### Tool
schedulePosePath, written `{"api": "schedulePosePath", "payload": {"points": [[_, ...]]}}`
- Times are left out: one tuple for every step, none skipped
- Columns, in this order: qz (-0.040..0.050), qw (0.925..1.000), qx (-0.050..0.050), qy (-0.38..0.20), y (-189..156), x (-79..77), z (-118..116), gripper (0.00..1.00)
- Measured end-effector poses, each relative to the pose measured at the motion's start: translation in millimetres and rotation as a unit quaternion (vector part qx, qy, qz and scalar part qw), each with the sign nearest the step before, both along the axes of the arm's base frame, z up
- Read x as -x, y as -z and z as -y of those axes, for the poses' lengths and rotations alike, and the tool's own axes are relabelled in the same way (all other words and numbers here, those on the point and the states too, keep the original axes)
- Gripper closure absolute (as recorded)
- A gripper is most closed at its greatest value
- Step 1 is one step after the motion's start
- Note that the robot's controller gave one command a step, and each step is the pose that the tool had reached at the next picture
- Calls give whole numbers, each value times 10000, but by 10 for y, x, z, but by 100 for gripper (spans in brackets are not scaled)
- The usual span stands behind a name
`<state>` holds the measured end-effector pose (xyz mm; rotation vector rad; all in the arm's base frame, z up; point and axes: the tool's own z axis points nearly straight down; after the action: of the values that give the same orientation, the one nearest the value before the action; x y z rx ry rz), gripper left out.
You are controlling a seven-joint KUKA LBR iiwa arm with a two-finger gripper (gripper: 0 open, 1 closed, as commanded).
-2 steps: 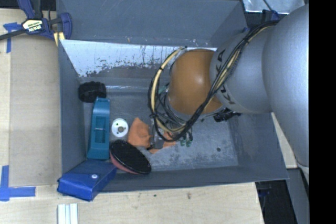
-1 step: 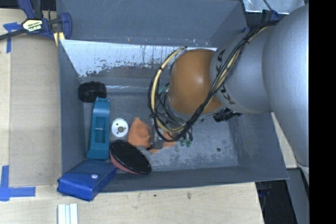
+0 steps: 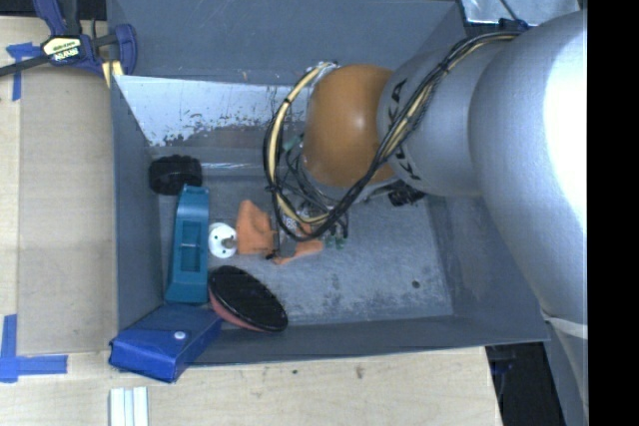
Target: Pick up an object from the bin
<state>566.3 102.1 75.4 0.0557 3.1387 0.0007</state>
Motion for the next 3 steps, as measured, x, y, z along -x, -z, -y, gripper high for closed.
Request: {"api": "schedulePosePath", "payload": {"points": [[29, 10000, -4, -89, 1, -132, 5, 100], [-34, 9998, 6, -172, -480, -31, 71, 100], [35, 9985, -1, -542, -794, -81, 349, 100]]}}
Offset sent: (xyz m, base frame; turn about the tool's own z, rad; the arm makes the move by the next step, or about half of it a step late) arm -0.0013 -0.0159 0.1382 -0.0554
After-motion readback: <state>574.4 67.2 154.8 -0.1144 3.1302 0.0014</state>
